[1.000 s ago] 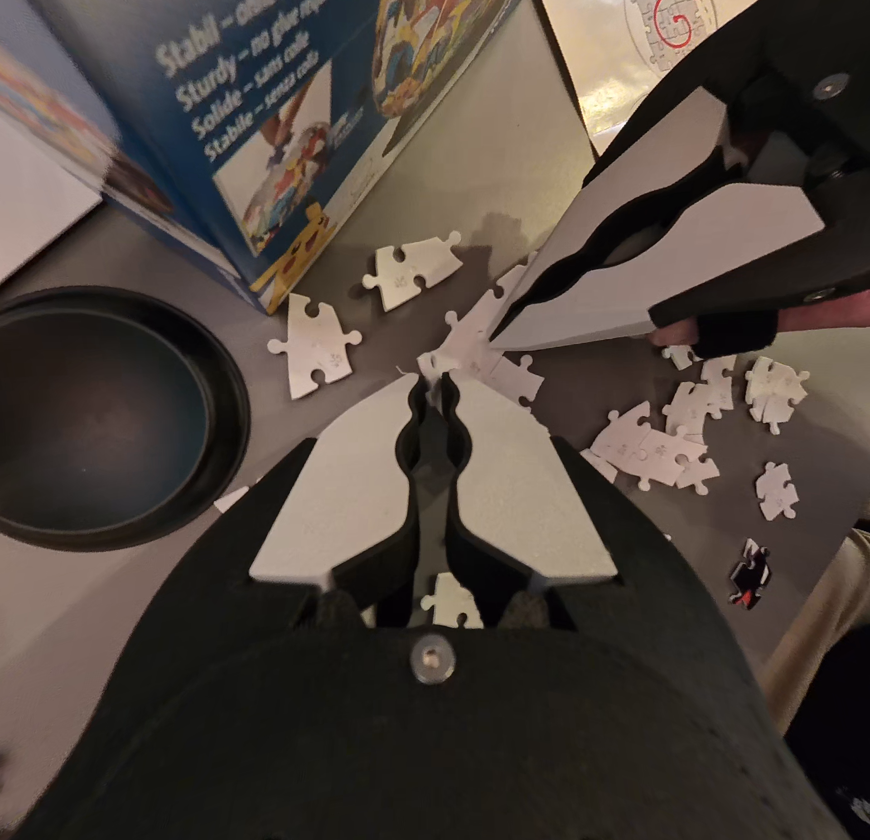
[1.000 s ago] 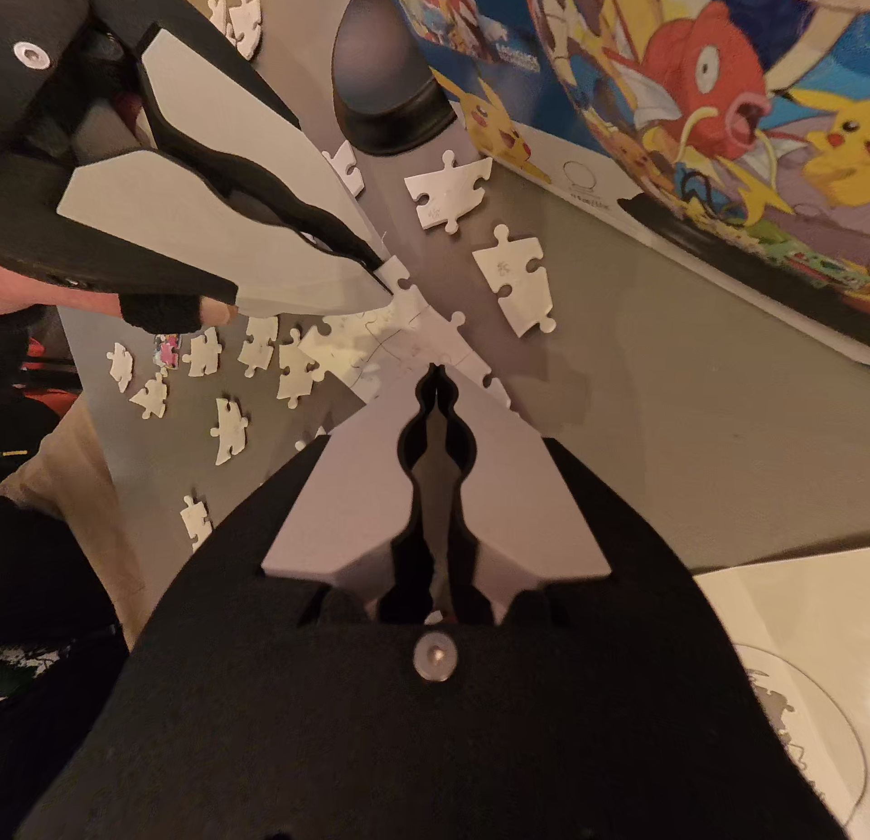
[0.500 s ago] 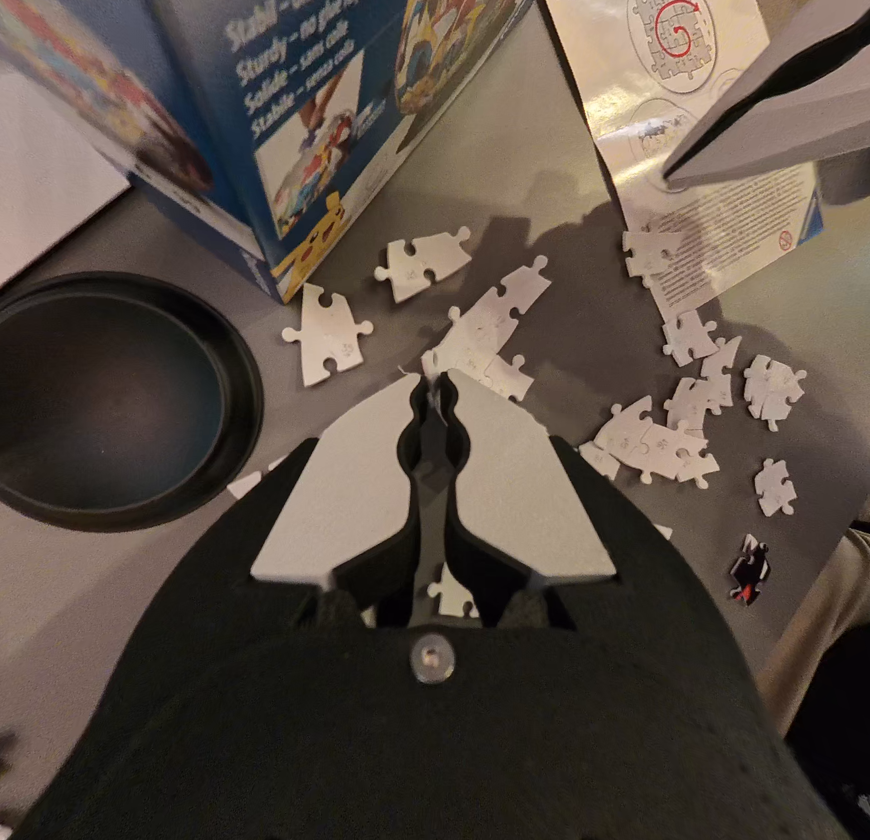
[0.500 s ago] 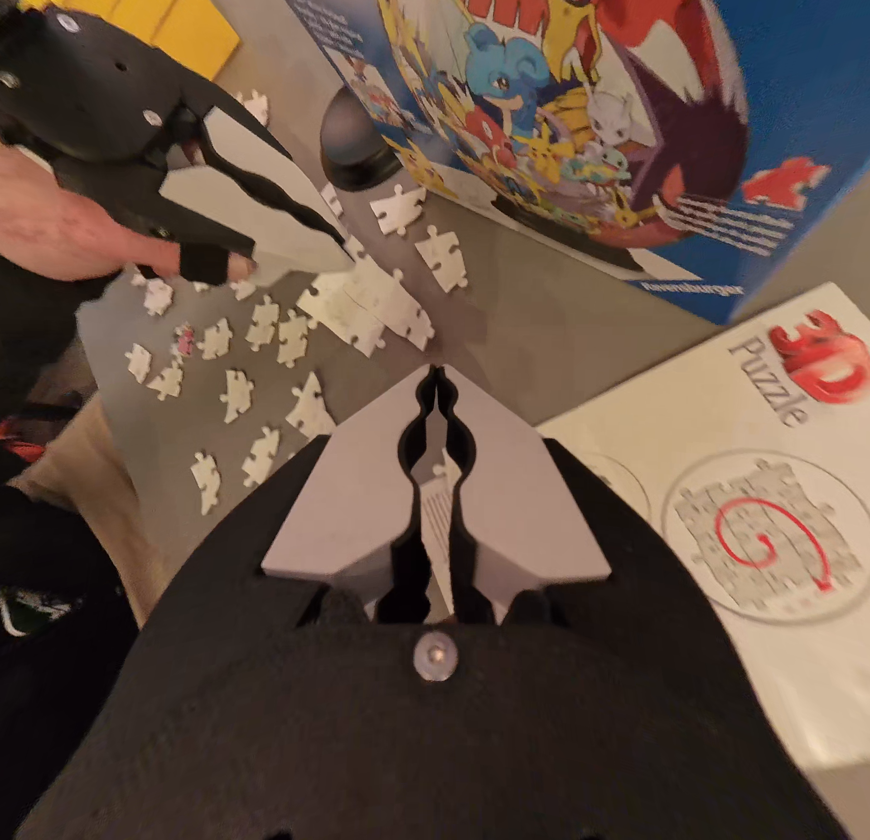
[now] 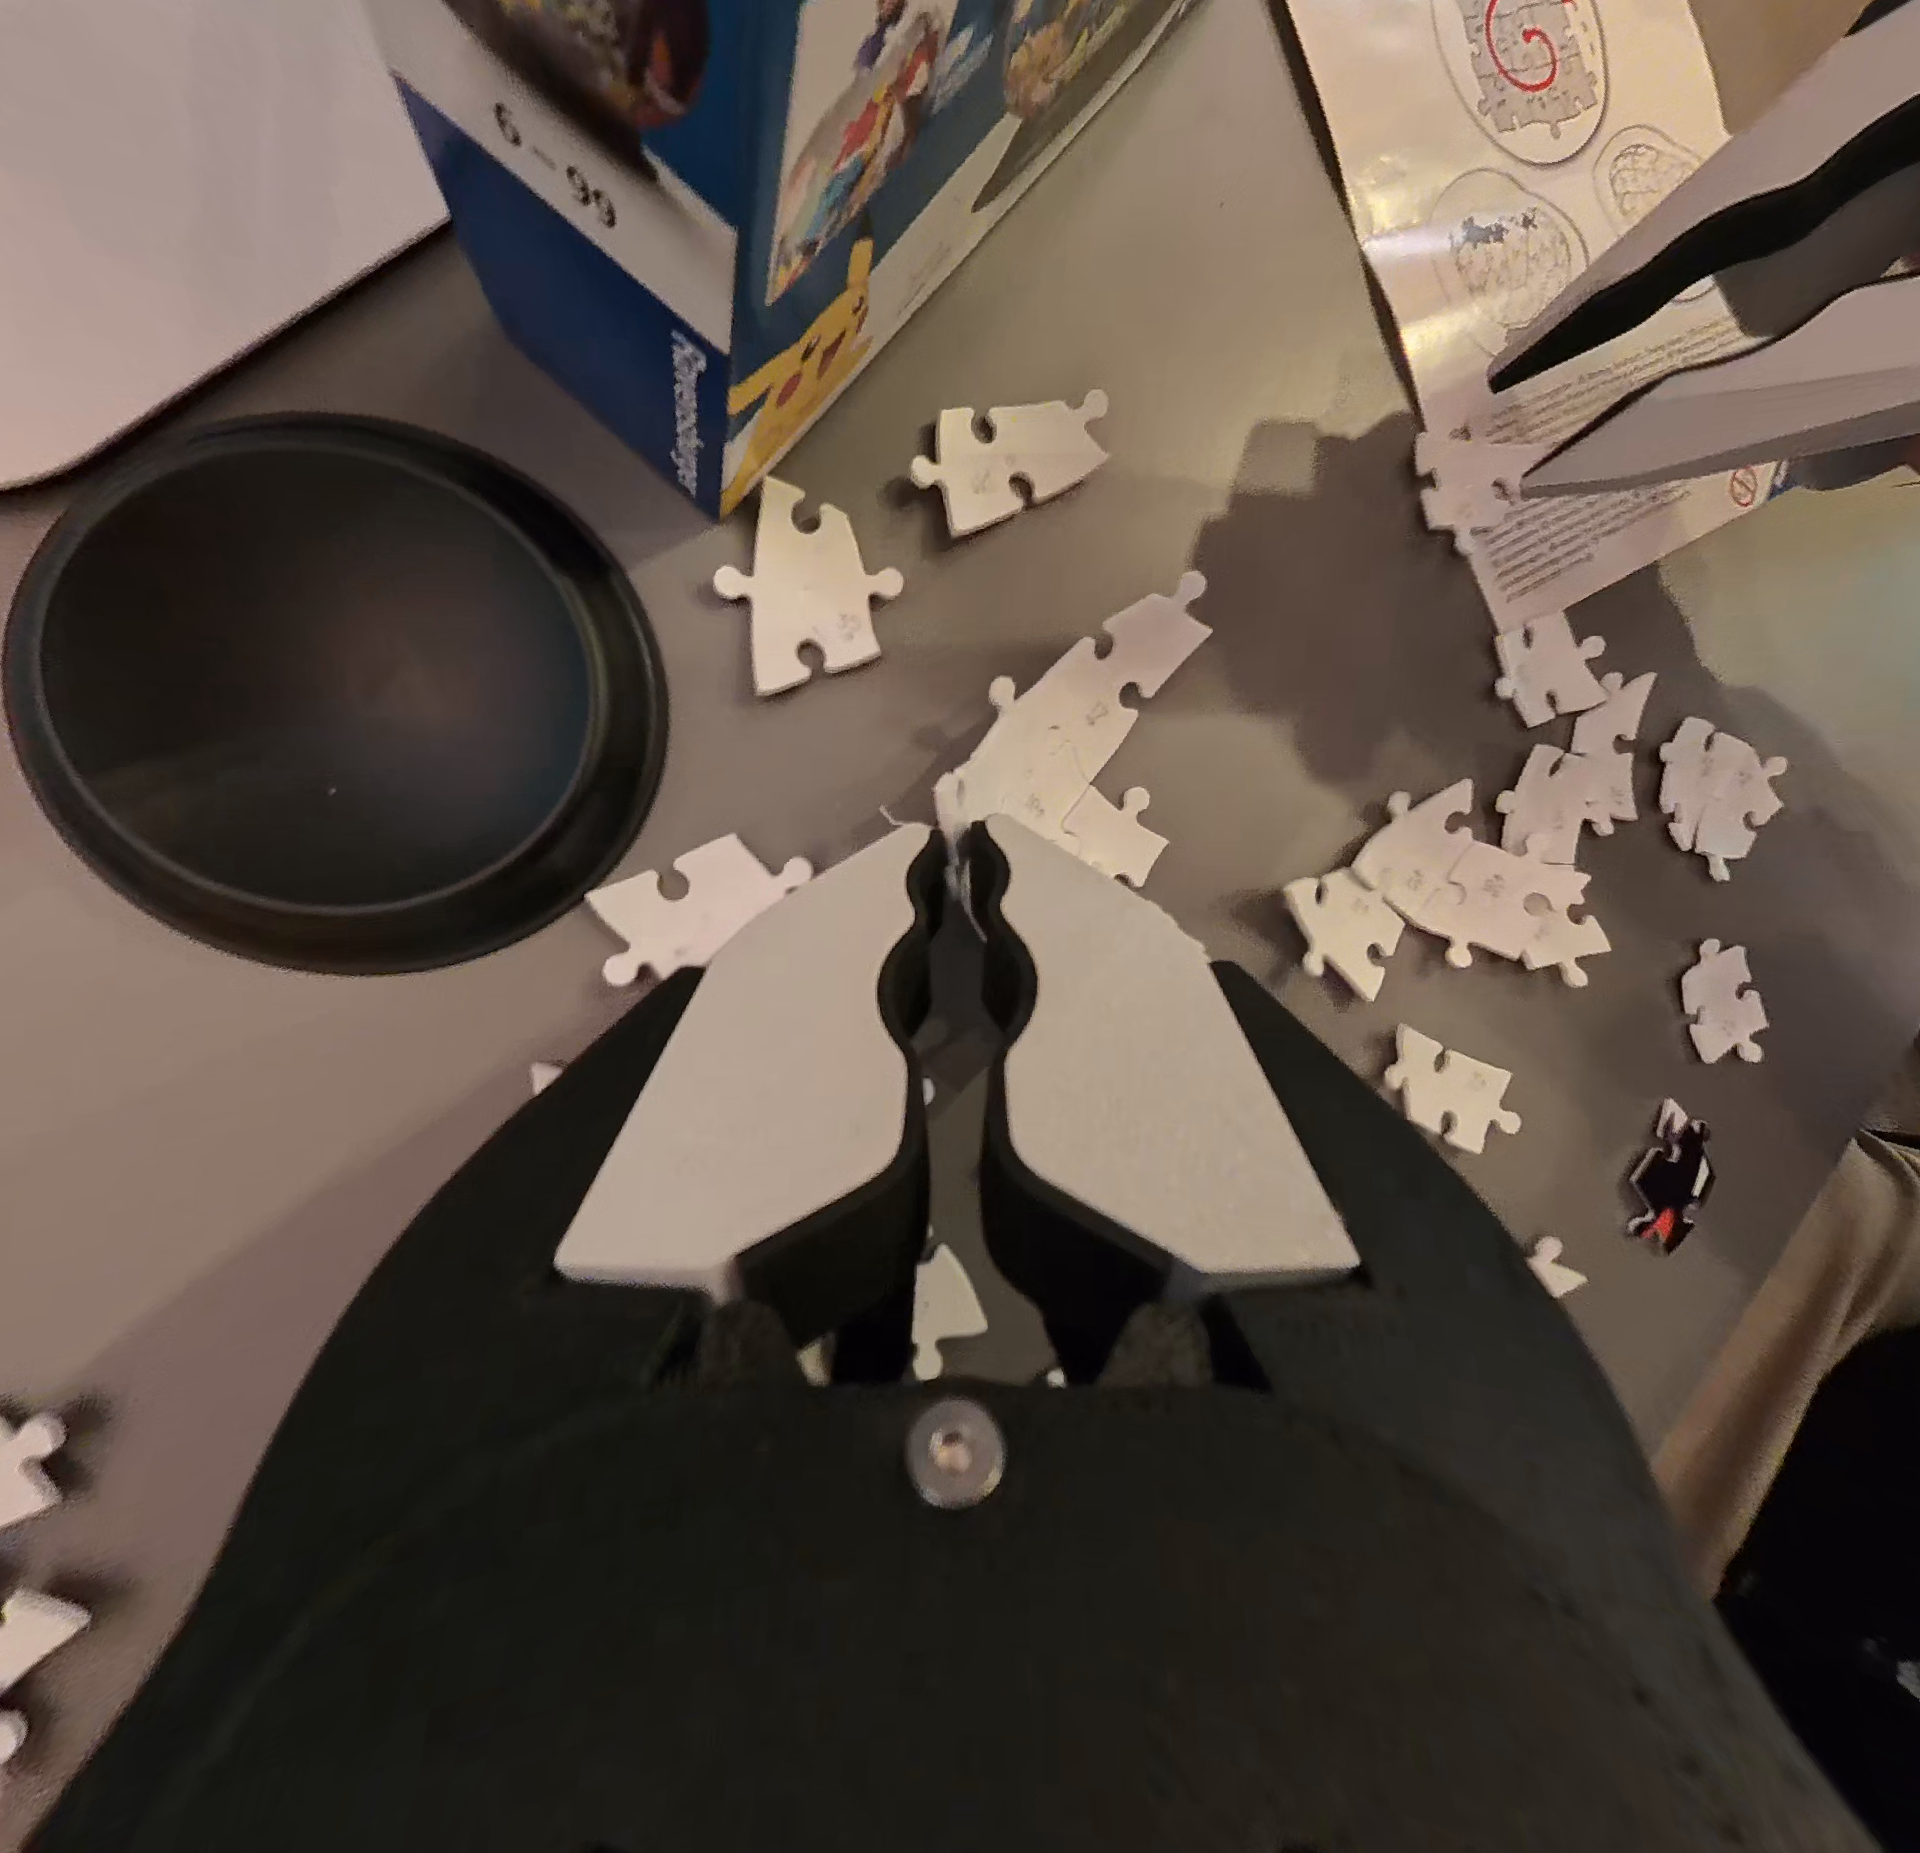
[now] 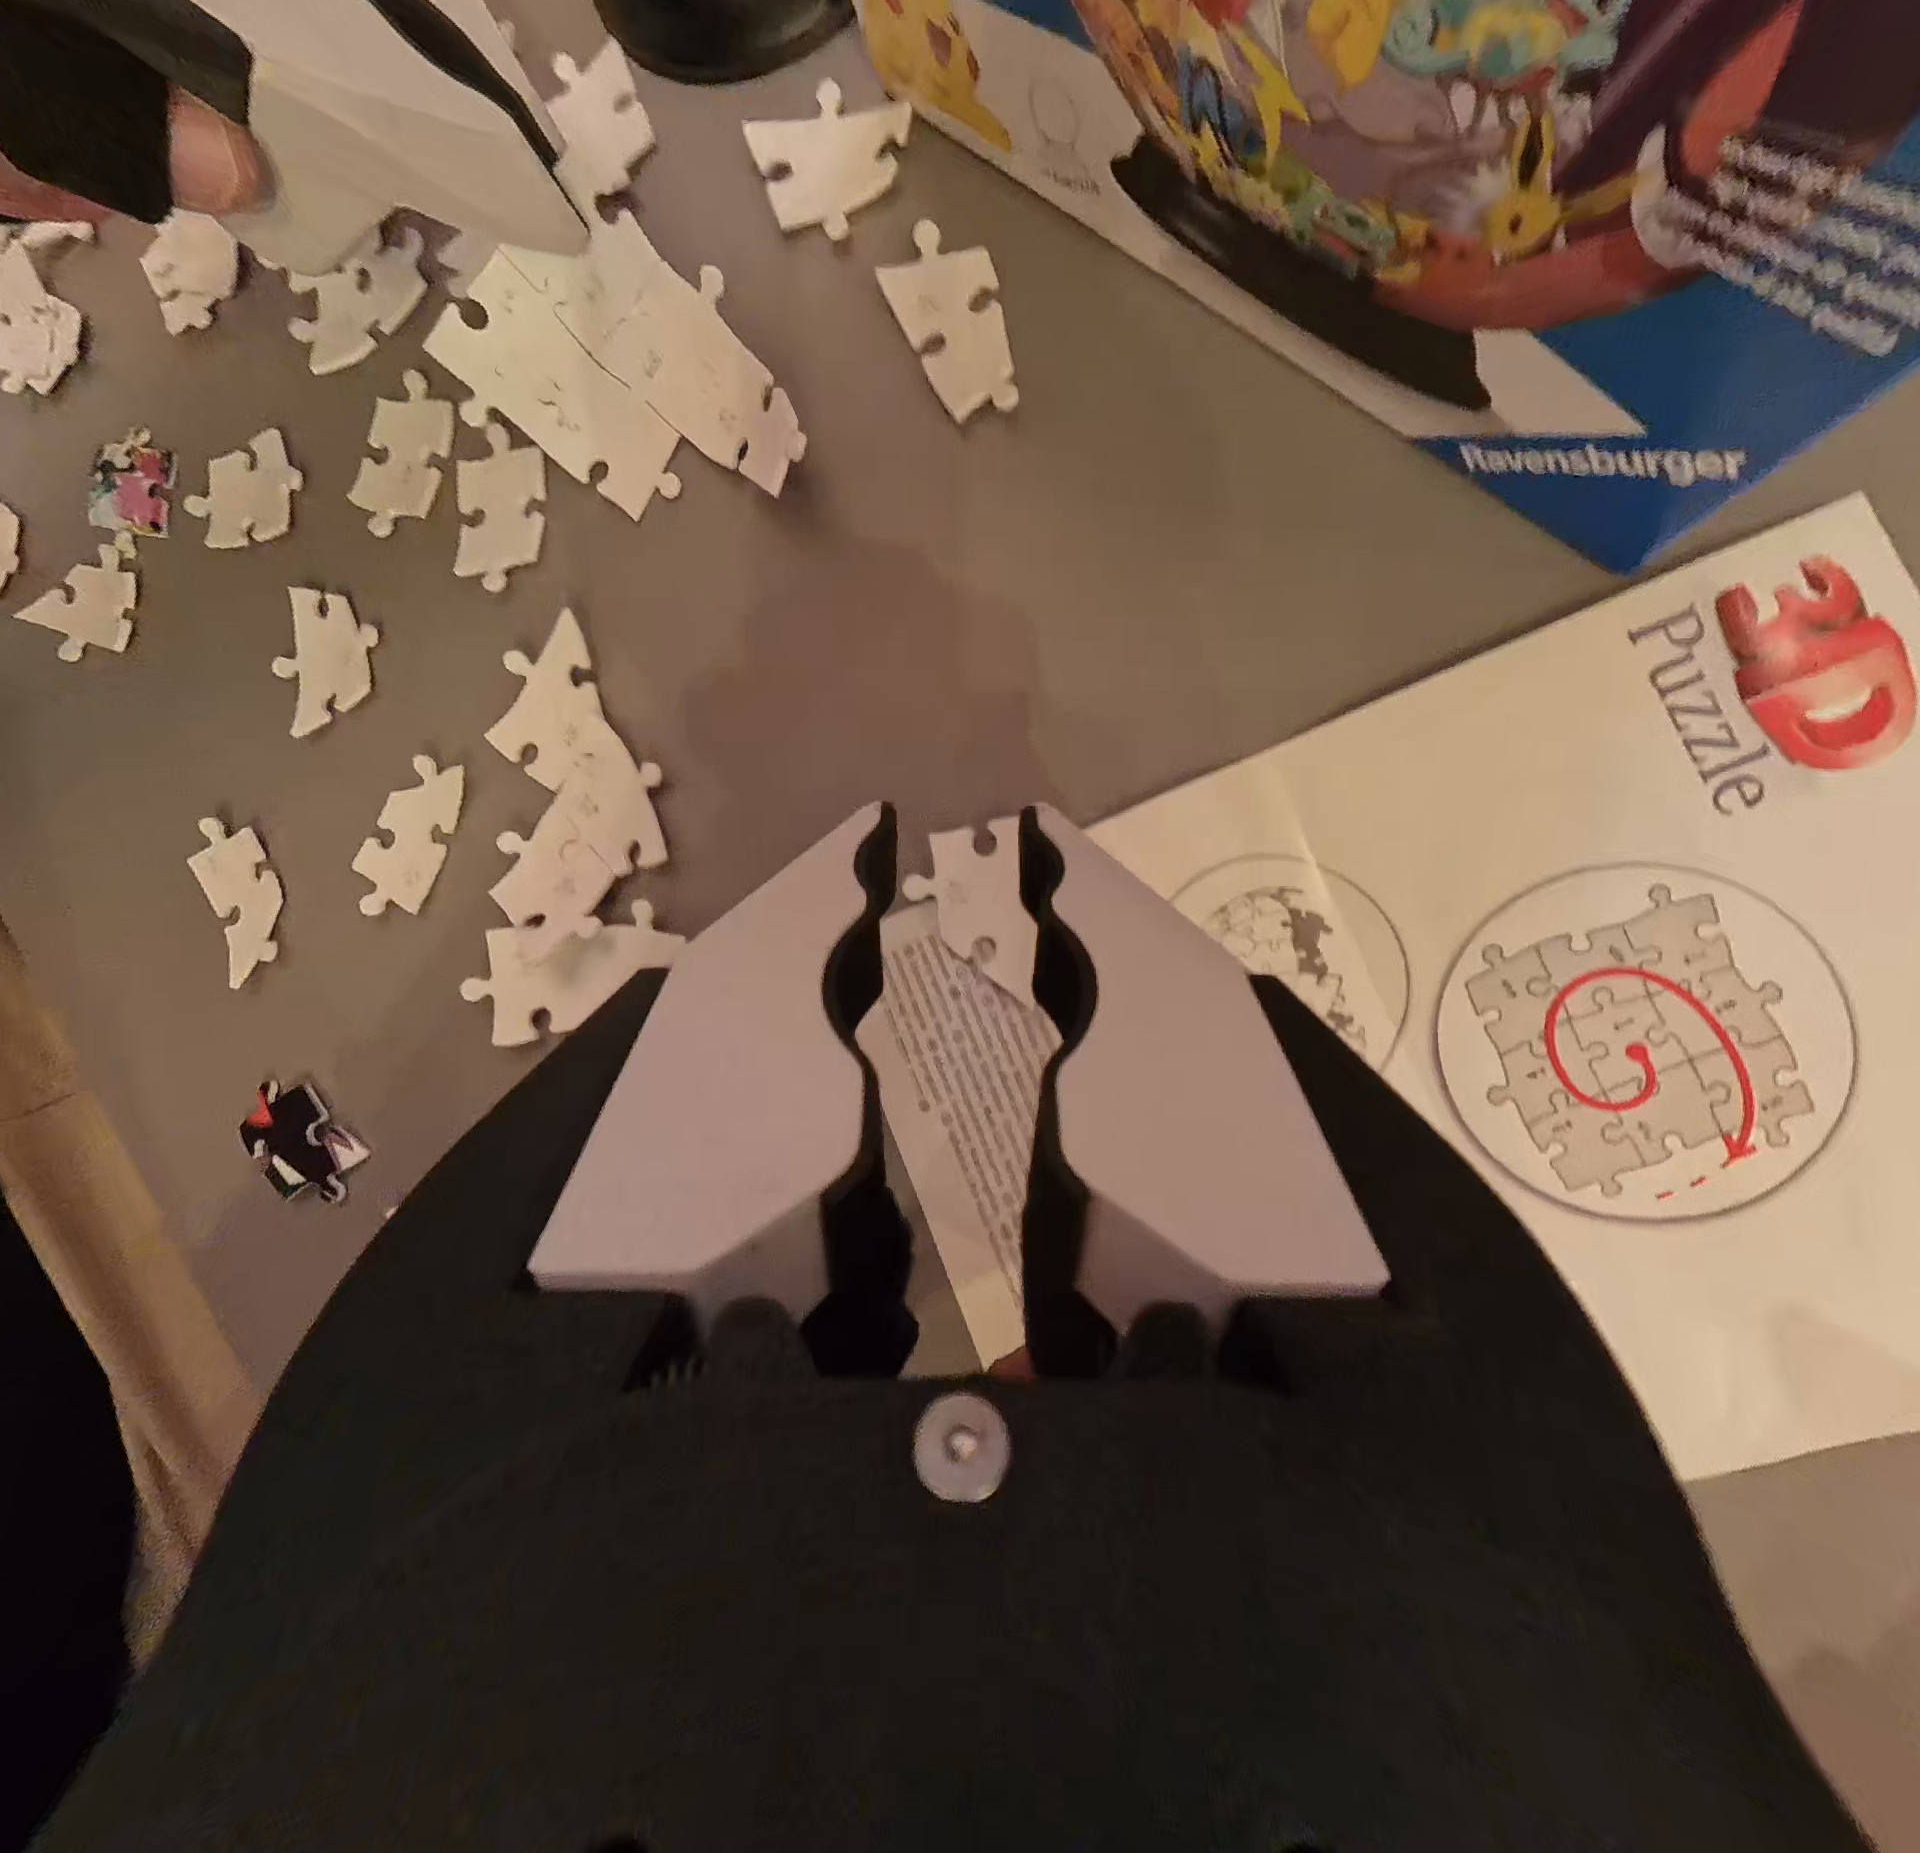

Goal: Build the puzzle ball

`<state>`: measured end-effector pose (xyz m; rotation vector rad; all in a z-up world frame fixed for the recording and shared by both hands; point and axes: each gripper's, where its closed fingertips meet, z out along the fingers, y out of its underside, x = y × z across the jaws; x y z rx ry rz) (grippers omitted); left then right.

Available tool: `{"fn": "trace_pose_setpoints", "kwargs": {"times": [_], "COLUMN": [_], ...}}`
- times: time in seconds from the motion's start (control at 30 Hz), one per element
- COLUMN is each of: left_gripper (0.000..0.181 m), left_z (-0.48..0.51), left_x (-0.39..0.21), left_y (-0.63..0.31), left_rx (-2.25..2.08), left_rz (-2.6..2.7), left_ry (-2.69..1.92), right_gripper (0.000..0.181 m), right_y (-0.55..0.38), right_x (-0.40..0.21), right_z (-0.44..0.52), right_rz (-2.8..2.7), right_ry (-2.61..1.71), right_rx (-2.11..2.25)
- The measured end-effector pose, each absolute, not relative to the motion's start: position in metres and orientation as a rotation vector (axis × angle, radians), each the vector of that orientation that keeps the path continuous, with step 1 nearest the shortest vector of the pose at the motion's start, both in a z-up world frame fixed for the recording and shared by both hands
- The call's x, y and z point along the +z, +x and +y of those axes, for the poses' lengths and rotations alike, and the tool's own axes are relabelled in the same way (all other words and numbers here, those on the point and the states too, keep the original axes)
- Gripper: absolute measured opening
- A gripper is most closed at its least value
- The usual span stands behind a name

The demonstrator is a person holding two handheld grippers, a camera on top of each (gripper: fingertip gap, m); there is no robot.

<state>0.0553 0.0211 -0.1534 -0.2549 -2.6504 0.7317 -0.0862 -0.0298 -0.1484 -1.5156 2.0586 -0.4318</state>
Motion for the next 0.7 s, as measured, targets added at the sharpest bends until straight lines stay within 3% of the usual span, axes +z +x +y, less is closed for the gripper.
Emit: {"fn": "trace_pose_setpoints", "kwargs": {"times": [0.7], "left_gripper": [0.002], "left_z": [0.049], "left_x": [-0.147], "left_y": [0.086], "left_rx": [0.864], "left_rz": [-2.623], "left_ry": [-0.142], "right_gripper": [0.027], "right_y": [-0.068], "right_x": [-0.16], "right_z": [0.053], "right_rz": [1.882], "right_ry": [-1.764], "right_rx": [-0.293]}}
